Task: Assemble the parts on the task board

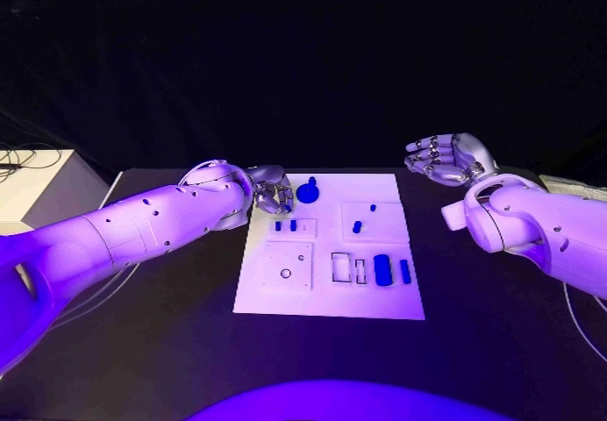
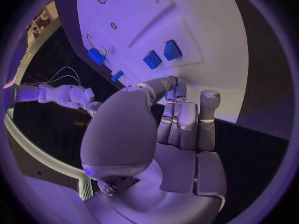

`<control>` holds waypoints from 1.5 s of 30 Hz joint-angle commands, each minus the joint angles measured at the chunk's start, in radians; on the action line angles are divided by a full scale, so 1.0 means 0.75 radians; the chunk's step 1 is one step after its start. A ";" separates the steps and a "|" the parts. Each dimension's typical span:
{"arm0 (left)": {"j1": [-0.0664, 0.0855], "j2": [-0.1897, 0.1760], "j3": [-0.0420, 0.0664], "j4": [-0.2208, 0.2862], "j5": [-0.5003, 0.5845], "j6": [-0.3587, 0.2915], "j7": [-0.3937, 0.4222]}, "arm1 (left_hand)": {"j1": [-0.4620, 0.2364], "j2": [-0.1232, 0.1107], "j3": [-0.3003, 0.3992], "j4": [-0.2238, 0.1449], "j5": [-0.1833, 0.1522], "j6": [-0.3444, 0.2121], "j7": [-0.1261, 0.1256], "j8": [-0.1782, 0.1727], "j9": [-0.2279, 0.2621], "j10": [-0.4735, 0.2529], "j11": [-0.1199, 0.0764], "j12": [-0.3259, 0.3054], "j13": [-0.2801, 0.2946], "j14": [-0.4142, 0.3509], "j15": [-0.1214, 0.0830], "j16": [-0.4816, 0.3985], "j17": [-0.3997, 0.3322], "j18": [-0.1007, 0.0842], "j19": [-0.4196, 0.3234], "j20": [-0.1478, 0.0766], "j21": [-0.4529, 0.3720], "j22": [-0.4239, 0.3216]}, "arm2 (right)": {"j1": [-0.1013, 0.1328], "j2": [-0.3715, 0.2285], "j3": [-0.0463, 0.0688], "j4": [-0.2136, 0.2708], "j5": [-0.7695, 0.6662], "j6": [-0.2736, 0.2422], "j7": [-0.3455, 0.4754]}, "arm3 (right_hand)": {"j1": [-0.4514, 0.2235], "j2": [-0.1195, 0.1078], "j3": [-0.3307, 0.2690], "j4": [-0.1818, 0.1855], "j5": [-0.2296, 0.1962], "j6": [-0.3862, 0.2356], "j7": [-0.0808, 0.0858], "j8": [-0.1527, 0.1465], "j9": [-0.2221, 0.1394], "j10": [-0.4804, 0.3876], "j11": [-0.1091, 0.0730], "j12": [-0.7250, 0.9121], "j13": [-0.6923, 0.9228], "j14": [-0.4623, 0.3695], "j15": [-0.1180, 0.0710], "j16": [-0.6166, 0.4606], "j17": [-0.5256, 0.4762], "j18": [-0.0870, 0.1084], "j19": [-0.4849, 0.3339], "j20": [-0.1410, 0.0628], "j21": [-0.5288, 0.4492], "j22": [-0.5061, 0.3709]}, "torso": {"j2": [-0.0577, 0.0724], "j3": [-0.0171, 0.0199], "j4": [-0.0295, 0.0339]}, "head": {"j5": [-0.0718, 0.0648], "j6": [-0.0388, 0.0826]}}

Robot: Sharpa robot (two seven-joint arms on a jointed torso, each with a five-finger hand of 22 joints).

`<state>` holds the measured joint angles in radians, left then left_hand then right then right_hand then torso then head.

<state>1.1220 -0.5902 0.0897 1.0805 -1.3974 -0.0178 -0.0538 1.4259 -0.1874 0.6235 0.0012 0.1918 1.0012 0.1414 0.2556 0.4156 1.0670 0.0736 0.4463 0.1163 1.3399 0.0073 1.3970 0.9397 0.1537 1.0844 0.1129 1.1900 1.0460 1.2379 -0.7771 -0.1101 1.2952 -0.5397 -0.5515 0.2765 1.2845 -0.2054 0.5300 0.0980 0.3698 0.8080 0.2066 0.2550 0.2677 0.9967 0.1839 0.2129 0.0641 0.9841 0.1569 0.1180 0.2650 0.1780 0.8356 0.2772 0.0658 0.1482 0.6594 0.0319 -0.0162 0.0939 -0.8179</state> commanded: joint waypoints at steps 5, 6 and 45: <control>-0.001 0.007 0.000 0.003 0.011 0.020 -0.006 | -0.019 0.003 -0.006 -0.001 -0.008 -0.001 0.004 -0.010 -0.002 0.004 0.008 -0.017 -0.003 -0.008 0.007 0.002 -0.005 -0.015 -0.013 -0.001 -0.005 -0.001 | 0.000 0.005 0.001 -0.002 -0.010 0.023 0.016 | 0.000 -0.009 0.011 -0.001 0.003 0.014 0.060 -0.006 -0.004 0.008 0.007 -0.008 -0.001 0.011 0.002 -0.009 -0.004 0.008 -0.010 0.002 -0.001 -0.006 | -0.001 -0.0001 0.0001 | 0.010 -0.002; -0.001 0.008 0.000 0.003 0.011 0.019 -0.008 | -0.019 0.003 -0.006 -0.001 -0.008 -0.001 0.004 -0.010 -0.002 0.004 0.008 -0.017 -0.003 -0.008 0.007 0.002 -0.005 -0.015 -0.013 -0.001 -0.005 -0.001 | 0.000 0.005 0.001 -0.003 -0.009 0.024 0.015 | 0.000 -0.009 0.011 -0.001 0.003 0.014 0.060 -0.006 -0.004 0.008 0.007 -0.008 -0.001 0.011 0.002 -0.009 -0.004 0.008 -0.010 0.002 -0.001 -0.006 | 0.000 0.0002 0.0005 | 0.011 -0.002; -0.004 0.030 -0.012 0.000 -0.050 0.015 -0.003 | -0.018 0.003 -0.016 -0.019 -0.008 0.032 -0.002 -0.003 0.000 0.042 0.001 -0.026 0.005 -0.017 0.003 0.003 -0.023 -0.015 -0.014 0.000 -0.003 0.005 | 0.000 0.002 0.000 -0.004 0.031 0.124 0.025 | -0.023 -0.013 0.001 0.009 0.002 0.008 0.066 -0.017 -0.011 0.000 0.014 -0.020 -0.002 0.003 0.007 -0.018 -0.012 0.007 -0.019 0.005 -0.002 -0.020 | 0.000 0.0006 -0.0011 | 0.010 0.004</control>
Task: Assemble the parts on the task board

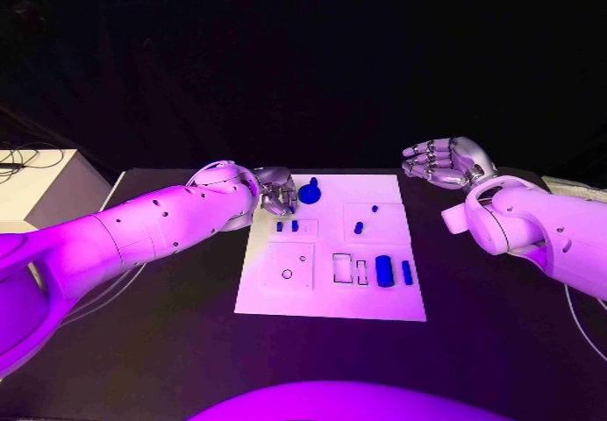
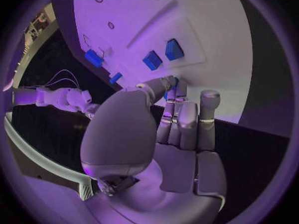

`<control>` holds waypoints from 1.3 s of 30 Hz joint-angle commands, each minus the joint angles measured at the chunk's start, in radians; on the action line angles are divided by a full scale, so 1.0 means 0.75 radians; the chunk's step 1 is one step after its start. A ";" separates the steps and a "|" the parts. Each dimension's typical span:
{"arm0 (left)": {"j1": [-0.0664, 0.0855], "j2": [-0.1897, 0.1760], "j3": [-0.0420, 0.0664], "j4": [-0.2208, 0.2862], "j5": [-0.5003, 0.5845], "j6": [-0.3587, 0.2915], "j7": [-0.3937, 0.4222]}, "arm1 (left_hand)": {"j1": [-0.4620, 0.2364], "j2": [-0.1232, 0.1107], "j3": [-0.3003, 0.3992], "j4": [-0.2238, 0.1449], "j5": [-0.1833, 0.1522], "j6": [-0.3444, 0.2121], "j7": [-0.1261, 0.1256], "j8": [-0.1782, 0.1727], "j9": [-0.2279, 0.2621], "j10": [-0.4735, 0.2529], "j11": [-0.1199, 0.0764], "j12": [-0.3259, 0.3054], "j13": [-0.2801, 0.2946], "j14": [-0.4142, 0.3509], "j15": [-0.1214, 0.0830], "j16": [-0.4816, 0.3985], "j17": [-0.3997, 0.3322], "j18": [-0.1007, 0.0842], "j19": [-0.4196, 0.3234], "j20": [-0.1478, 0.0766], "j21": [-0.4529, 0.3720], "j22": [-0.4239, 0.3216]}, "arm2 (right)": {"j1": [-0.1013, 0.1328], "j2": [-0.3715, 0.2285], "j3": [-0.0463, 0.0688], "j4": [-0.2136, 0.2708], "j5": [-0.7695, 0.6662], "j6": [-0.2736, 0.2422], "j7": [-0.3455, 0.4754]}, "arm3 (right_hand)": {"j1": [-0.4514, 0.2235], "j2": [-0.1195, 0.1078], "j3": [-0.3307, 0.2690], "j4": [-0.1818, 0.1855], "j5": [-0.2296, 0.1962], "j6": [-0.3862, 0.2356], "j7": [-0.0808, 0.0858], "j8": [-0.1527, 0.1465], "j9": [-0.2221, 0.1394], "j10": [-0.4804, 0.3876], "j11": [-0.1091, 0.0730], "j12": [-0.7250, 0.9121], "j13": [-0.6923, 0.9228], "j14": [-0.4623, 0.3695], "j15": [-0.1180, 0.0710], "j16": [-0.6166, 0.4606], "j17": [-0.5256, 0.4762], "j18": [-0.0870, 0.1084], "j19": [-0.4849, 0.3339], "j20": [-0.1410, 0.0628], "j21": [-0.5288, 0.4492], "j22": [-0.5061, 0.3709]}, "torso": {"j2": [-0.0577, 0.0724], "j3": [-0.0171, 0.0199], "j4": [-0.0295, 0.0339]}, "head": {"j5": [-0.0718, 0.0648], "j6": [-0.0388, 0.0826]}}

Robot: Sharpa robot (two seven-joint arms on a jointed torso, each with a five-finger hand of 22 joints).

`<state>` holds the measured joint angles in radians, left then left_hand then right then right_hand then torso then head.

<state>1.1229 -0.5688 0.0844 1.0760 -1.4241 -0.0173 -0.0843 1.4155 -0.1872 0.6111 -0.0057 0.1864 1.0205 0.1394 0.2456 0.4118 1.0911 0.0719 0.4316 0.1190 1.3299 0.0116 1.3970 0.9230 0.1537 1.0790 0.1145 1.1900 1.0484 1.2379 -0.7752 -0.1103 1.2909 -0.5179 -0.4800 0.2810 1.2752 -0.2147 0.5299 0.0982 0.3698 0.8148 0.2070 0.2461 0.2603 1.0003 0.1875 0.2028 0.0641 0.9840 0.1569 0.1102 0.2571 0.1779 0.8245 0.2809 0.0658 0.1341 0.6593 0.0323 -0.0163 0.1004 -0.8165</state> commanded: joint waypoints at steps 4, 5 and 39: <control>-0.006 0.000 -0.006 0.005 -0.017 0.016 0.040 | -0.004 0.002 0.000 -0.010 -0.001 0.009 0.000 0.012 0.005 0.012 0.002 -0.007 0.002 -0.005 -0.004 0.002 -0.006 -0.014 -0.009 -0.002 -0.005 -0.001 | 0.000 -0.001 0.001 0.002 0.002 0.028 0.018 | -0.011 -0.001 0.002 0.009 0.002 -0.001 0.065 -0.005 -0.002 -0.005 0.009 -0.006 -0.002 0.003 0.007 -0.007 -0.002 0.007 -0.005 0.001 -0.002 -0.001 | 0.000 0.0003 -0.0010 | 0.004 0.001; -0.006 -0.001 -0.006 0.004 -0.017 0.016 0.040 | -0.004 0.002 0.000 -0.010 -0.001 0.009 0.000 0.012 0.005 0.012 0.002 -0.007 0.002 -0.005 -0.004 0.002 -0.006 -0.014 -0.009 -0.002 -0.005 -0.001 | 0.000 -0.002 0.001 0.002 0.002 0.028 0.018 | -0.012 0.000 0.001 0.009 0.002 -0.002 0.066 -0.006 -0.002 -0.005 0.009 -0.007 -0.002 0.002 0.007 -0.008 -0.002 0.007 -0.005 0.001 -0.002 -0.002 | 0.000 0.0003 -0.0005 | 0.005 0.001; -0.006 -0.008 -0.008 0.010 -0.003 0.002 0.017 | -0.035 -0.019 0.012 -0.015 -0.003 -0.183 0.002 -0.137 -0.084 -0.007 0.013 -0.094 -0.001 -0.013 0.004 0.013 -0.016 -0.016 -0.005 0.003 -0.008 0.001 | 0.000 -0.006 0.001 -0.001 0.001 0.004 0.016 | -0.010 0.009 0.005 0.010 0.005 0.002 0.064 -0.006 -0.003 -0.003 0.008 -0.008 -0.001 0.001 0.008 -0.010 -0.005 0.007 -0.008 0.001 -0.002 -0.007 | 0.002 -0.0005 -0.0032 | 0.005 0.005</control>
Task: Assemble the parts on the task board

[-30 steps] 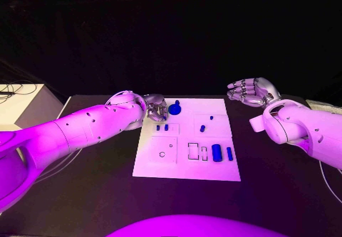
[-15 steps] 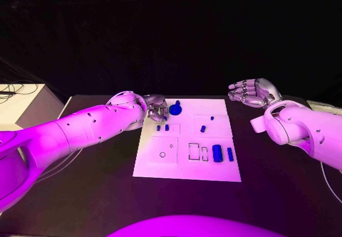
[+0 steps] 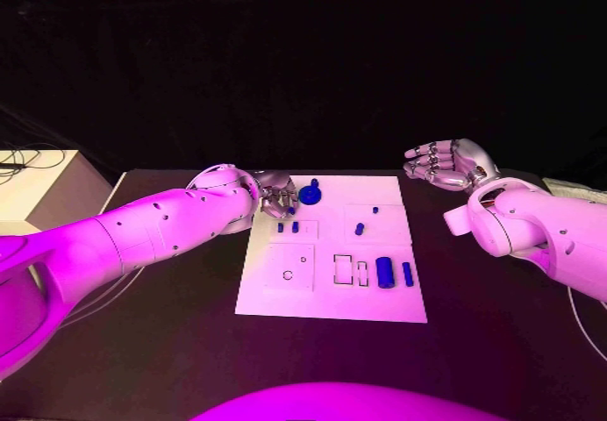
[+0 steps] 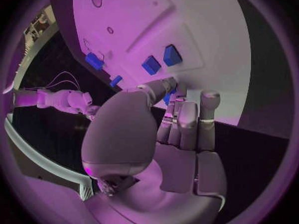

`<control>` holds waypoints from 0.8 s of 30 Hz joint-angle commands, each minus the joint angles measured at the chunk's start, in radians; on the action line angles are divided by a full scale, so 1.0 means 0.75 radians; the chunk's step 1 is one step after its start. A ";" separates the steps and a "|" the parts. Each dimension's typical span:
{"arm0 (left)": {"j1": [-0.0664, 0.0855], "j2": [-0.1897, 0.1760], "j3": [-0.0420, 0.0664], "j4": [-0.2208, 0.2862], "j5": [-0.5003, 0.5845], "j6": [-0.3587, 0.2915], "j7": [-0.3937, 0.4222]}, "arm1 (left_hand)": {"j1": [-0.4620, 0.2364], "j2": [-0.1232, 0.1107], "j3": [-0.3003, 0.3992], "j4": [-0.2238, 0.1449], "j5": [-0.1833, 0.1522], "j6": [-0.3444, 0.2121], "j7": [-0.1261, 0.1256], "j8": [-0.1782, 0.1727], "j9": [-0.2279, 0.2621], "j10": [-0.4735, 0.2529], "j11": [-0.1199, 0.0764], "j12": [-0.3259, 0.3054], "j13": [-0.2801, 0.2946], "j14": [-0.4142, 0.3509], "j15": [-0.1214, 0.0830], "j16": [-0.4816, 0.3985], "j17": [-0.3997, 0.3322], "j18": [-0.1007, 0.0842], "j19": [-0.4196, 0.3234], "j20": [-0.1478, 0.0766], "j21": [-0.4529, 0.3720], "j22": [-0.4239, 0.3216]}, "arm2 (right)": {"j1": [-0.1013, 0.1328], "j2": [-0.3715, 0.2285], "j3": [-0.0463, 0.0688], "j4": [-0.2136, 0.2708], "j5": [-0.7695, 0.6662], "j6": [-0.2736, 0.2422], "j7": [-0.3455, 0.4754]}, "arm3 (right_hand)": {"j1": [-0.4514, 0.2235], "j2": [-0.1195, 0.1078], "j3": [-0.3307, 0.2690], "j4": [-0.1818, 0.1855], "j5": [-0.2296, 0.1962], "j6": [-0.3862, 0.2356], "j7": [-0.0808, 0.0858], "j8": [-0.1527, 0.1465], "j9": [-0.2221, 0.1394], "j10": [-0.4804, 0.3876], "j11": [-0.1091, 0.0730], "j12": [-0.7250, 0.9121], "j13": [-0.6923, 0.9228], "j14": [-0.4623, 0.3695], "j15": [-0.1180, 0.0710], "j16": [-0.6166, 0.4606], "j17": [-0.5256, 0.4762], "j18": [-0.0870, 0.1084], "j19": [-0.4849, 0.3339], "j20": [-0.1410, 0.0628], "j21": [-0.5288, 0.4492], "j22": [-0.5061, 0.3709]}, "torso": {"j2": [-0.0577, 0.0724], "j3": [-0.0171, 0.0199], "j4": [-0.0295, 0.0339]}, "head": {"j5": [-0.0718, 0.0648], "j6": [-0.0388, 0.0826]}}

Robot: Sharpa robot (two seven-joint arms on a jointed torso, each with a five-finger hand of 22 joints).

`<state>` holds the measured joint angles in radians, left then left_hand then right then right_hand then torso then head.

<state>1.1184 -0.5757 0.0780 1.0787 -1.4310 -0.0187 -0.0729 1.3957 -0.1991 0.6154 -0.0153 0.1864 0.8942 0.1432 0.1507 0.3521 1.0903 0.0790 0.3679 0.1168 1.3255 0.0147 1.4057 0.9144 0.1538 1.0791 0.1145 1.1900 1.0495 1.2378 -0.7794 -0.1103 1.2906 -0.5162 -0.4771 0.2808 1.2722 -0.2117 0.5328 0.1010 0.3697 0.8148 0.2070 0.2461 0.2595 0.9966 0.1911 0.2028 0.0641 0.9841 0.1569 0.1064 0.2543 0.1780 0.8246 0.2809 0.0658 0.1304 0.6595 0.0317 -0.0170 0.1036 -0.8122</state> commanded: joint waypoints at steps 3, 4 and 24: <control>0.000 -0.001 0.001 0.009 0.006 -0.003 -0.001 | -0.009 -0.004 0.006 -0.003 -0.003 -0.024 -0.005 -0.016 -0.009 -0.009 0.004 -0.010 0.004 -0.011 0.001 -0.001 -0.011 -0.016 -0.005 0.004 -0.009 -0.001 | 0.000 0.000 0.000 -0.002 -0.001 0.000 0.015 | -0.005 0.006 0.002 0.005 0.005 0.003 0.064 -0.006 -0.003 0.002 0.002 -0.008 -0.001 0.002 0.007 -0.004 -0.002 0.007 -0.008 0.001 -0.001 -0.003 | 0.001 0.0010 -0.0014 | 0.001 -0.001; 0.000 -0.001 0.001 0.010 0.006 -0.006 -0.001 | -0.009 -0.004 0.006 -0.003 -0.003 -0.029 -0.007 -0.020 -0.011 -0.010 0.004 -0.009 0.005 -0.012 0.001 -0.001 -0.013 -0.016 -0.005 0.004 -0.010 -0.001 | 0.000 0.000 0.000 -0.002 -0.001 0.000 0.015 | -0.005 0.006 0.002 0.005 0.005 0.003 0.064 -0.006 -0.003 0.002 0.002 -0.008 -0.001 0.002 0.007 -0.004 -0.002 0.007 -0.008 0.001 -0.001 -0.003 | 0.001 0.0006 -0.0007 | 0.000 -0.001; -0.001 -0.025 0.009 -0.005 0.002 -0.029 -0.038 | 0.009 -0.007 0.010 -0.023 -0.005 -0.074 -0.046 -0.051 -0.049 -0.174 0.063 -0.044 0.005 -0.244 0.047 -0.156 -0.402 0.029 -0.216 0.037 -0.170 -0.185 | -0.001 -0.011 0.000 -0.023 -0.009 0.006 0.004 | 0.009 0.001 0.008 -0.010 0.005 0.002 0.064 -0.011 -0.006 0.000 0.003 -0.013 -0.002 0.002 0.008 -0.007 -0.005 0.007 -0.012 0.002 -0.002 -0.011 | 0.000 -0.0009 -0.0004 | -0.001 -0.002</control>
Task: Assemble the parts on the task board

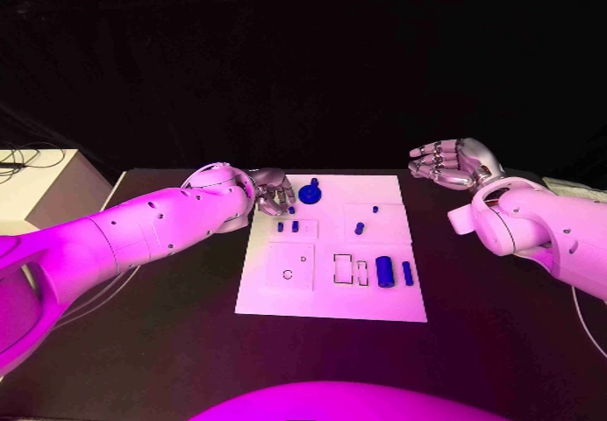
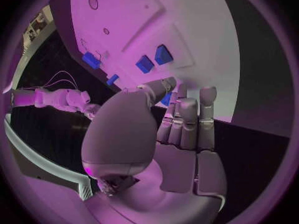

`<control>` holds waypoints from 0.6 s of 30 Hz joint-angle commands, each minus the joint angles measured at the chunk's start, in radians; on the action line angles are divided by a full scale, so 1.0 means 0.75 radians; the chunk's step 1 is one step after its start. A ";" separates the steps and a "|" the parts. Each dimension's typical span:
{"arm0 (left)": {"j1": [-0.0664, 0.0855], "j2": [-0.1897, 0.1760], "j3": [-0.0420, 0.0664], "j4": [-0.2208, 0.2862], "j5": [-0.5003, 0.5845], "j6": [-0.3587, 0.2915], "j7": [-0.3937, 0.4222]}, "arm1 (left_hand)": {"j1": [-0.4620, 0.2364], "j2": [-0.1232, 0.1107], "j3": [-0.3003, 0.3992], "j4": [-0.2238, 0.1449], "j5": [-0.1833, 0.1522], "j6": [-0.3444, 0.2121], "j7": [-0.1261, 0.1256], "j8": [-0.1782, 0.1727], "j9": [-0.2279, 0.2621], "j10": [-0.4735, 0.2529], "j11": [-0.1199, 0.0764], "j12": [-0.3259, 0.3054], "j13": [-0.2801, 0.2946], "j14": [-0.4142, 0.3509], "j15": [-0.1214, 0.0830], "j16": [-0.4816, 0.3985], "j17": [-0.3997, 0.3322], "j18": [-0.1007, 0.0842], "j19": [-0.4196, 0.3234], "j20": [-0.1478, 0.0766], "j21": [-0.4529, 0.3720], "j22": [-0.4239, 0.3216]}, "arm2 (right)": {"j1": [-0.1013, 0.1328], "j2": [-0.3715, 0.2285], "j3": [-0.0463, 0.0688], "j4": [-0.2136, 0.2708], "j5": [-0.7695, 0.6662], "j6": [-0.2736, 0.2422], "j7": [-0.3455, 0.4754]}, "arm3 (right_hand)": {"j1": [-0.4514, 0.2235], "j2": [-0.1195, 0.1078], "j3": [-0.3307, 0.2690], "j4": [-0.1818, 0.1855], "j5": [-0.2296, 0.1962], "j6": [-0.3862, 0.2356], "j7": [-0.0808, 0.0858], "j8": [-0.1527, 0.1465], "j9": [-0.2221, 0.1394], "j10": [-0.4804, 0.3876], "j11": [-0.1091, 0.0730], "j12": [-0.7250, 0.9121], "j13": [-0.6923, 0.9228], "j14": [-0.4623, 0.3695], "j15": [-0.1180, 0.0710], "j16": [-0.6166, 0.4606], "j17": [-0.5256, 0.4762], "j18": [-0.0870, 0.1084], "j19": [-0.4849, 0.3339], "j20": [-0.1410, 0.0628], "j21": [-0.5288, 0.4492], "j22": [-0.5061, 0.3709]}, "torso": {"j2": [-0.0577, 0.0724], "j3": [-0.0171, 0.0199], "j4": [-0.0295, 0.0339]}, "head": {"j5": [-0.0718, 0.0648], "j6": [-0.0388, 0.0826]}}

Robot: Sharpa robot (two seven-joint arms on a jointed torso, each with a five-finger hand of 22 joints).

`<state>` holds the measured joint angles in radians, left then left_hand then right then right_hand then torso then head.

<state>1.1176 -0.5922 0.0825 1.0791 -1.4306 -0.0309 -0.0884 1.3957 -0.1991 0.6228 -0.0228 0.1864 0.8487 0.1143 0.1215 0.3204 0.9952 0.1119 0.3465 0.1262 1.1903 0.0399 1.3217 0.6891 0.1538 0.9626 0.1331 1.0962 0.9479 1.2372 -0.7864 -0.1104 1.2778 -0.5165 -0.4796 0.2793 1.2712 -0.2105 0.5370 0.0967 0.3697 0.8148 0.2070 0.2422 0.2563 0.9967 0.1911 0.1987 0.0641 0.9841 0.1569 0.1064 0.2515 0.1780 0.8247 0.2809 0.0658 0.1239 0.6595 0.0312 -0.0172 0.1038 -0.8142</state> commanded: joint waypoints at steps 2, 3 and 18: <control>0.000 -0.006 0.004 -0.010 0.001 -0.012 -0.021 | 0.012 -0.008 -0.001 -0.017 -0.007 -0.021 -0.011 -0.017 -0.012 -0.063 0.024 -0.018 -0.009 -0.076 0.018 -0.052 -0.122 0.033 -0.077 0.018 -0.055 -0.060 | 0.000 -0.003 0.001 -0.012 -0.010 0.011 0.004 | 0.011 -0.001 0.002 -0.006 0.005 0.002 0.065 -0.006 -0.002 -0.002 0.004 -0.009 -0.002 0.001 0.008 -0.008 -0.003 0.006 -0.015 0.002 -0.002 -0.004 | -0.001 0.0003 0.0008 | -0.004 0.000; 0.000 -0.008 0.005 -0.012 0.001 -0.013 -0.022 | 0.014 -0.009 -0.003 -0.020 -0.009 -0.030 -0.019 -0.023 -0.018 -0.093 0.034 -0.026 -0.015 -0.111 0.026 -0.076 -0.182 0.039 -0.106 0.026 -0.073 -0.080 | 0.000 -0.003 0.001 -0.015 -0.011 0.012 0.003 | 0.012 -0.001 0.002 -0.007 0.005 0.002 0.065 -0.006 -0.002 -0.003 0.004 -0.010 -0.002 0.001 0.009 -0.008 -0.003 0.006 -0.015 0.002 -0.002 -0.005 | 0.000 0.0006 0.0006 | -0.004 0.000; 0.001 -0.090 0.102 -0.011 0.412 0.022 0.006 | 0.040 0.021 0.021 -0.055 -0.008 0.058 0.107 0.020 -0.031 -0.065 0.032 0.013 -0.040 -0.194 0.019 -0.183 -0.317 0.043 -0.162 0.023 -0.073 -0.072 | 0.000 -0.004 0.001 -0.064 -0.378 0.238 -0.214 | 0.056 -0.008 0.015 -0.071 -0.178 0.044 0.032 -0.002 -0.011 0.010 -0.019 -0.045 -0.001 0.110 -0.026 0.048 0.009 0.009 0.075 -0.026 0.039 -0.017 | -0.003 0.0022 0.0012 | -0.012 0.004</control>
<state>1.1178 -0.6515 0.1565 1.0668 -1.2893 -0.0279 -0.1002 1.4210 -0.1846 0.6377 -0.0572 0.1826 0.8903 0.1739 0.1322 0.2981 0.9379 0.1366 0.3513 0.0966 1.0521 0.0553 1.1959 0.4585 0.1698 0.8496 0.1502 1.0427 0.8946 1.2374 -0.7906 -0.1104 1.2318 -0.6327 -0.4230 0.2087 1.3124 -0.2174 0.5522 0.0452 0.2695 0.8413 0.2164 0.2384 0.2496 0.9950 0.1774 0.1716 0.0627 1.0609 0.1376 0.1393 0.2578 0.1779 0.8755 0.2627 0.0928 0.1131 0.6591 0.0316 -0.0174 0.0979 -0.8124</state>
